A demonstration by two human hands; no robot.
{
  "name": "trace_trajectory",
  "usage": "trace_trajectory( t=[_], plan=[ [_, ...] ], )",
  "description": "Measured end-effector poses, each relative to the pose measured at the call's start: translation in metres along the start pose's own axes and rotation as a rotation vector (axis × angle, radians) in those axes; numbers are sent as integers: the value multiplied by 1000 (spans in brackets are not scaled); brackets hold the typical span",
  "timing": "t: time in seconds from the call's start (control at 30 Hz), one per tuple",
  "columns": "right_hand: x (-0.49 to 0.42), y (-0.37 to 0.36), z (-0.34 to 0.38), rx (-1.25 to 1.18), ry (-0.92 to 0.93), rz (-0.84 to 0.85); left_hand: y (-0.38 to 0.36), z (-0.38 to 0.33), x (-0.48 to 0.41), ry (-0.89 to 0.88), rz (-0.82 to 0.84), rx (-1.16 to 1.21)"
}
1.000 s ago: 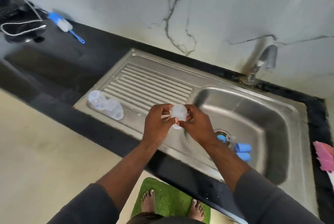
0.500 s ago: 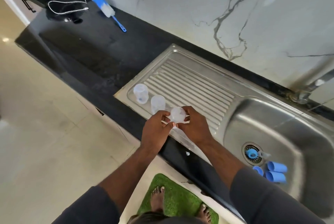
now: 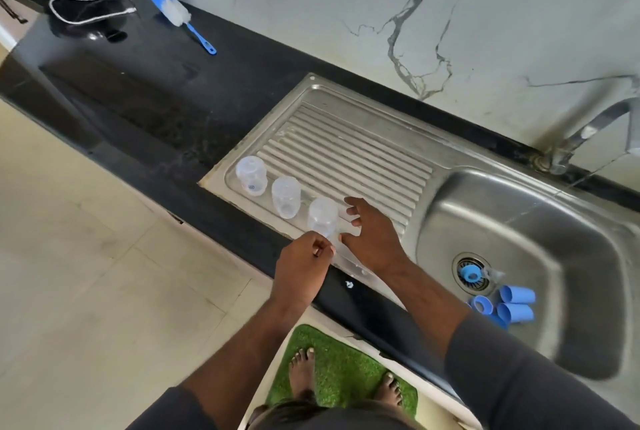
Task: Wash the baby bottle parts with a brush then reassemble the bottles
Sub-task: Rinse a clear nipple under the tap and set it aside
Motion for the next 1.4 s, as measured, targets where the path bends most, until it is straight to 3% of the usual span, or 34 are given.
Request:
trace_trajectory(
  t=[0.27,0.53,0.7,0.97,1.4],
  plan=[
    [35,67,-61,-30,-120,-171,-81,-71,-1,-176,180,-21],
    [78,171,-174,-23,-333,-300,-210,-150,12,-309,489,-148],
    [95,215,-245,-54,-443,-341,-273,-166,5,-303,528,-282],
    [85,230,-293,-43,-527,-292,-295,-161,-21,-231,499,-430],
    [28,232,-368,244,-671,-223,-353,-139,-75,-216,660,-604]
  ],
)
Point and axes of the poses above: each hand's wrist, its own x-axis away from the middle knuckle, its own y-axis out of the back of the hand, z = x × y, the point moved 3 cm from there along -x, towards the middle knuckle, and after that the axes turned 3 degrees about -y, right-handed, at the moved point
